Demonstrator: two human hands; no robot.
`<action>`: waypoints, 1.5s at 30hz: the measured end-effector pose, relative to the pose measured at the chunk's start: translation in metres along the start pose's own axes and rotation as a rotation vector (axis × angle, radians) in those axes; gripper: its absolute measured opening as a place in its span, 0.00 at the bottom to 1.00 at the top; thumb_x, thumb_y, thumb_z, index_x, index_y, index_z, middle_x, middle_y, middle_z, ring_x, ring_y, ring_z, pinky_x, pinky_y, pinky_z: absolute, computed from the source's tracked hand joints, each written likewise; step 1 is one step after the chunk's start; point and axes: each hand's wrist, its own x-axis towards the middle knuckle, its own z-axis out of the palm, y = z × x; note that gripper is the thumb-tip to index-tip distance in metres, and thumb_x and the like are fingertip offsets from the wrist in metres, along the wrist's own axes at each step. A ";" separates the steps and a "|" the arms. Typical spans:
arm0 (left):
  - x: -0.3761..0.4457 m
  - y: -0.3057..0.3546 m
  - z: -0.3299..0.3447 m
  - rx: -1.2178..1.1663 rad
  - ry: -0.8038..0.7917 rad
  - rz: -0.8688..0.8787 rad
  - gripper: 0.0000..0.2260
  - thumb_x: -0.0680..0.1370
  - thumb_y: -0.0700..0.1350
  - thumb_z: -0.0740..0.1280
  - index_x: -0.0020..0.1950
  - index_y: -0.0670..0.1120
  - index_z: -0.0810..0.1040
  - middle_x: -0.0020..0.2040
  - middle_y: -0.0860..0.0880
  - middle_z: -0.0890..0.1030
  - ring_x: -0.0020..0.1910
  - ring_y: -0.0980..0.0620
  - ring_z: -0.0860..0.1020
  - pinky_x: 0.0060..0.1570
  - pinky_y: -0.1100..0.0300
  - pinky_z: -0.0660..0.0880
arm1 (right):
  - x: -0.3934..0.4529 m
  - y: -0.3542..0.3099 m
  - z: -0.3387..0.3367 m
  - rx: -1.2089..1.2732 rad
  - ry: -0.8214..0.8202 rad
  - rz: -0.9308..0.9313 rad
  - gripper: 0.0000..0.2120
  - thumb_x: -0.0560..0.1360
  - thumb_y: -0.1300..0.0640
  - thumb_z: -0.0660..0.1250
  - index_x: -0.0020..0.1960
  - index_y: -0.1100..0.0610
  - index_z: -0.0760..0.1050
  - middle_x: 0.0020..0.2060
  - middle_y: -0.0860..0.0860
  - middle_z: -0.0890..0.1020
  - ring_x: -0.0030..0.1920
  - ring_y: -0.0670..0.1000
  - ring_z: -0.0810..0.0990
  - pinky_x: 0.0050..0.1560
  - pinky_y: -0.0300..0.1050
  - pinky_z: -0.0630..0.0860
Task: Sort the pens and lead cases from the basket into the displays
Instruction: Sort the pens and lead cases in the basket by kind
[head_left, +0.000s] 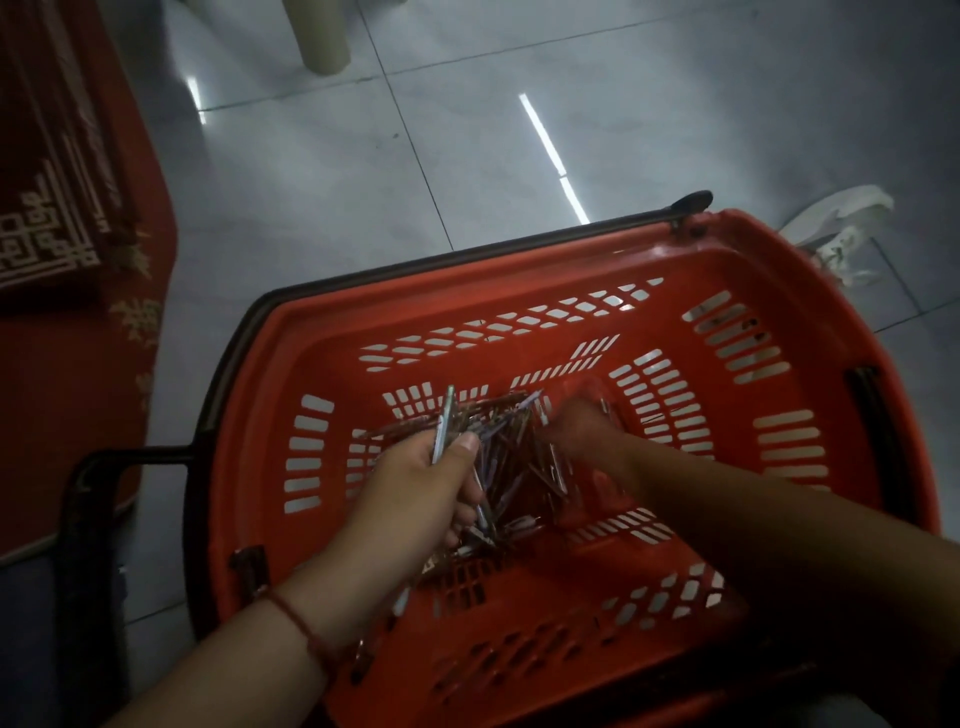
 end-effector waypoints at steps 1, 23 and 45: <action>-0.001 0.004 0.000 -0.047 -0.004 -0.012 0.10 0.83 0.50 0.61 0.53 0.46 0.79 0.34 0.49 0.82 0.32 0.50 0.79 0.29 0.59 0.73 | -0.013 -0.006 -0.007 0.009 -0.039 -0.066 0.11 0.81 0.53 0.63 0.56 0.60 0.77 0.51 0.55 0.83 0.51 0.51 0.83 0.47 0.41 0.79; -0.064 0.053 0.013 -0.165 -0.140 0.230 0.14 0.83 0.53 0.58 0.58 0.46 0.77 0.51 0.45 0.84 0.49 0.45 0.84 0.46 0.51 0.81 | -0.264 -0.017 -0.017 1.087 -0.160 -0.318 0.06 0.76 0.57 0.71 0.53 0.56 0.81 0.45 0.52 0.86 0.40 0.46 0.82 0.41 0.41 0.78; -0.038 0.016 -0.007 0.021 0.058 0.116 0.10 0.84 0.49 0.56 0.51 0.49 0.76 0.36 0.49 0.76 0.31 0.53 0.72 0.29 0.61 0.67 | -0.114 0.022 -0.052 0.264 0.178 -0.091 0.06 0.80 0.55 0.67 0.49 0.59 0.78 0.42 0.54 0.81 0.38 0.48 0.79 0.33 0.38 0.73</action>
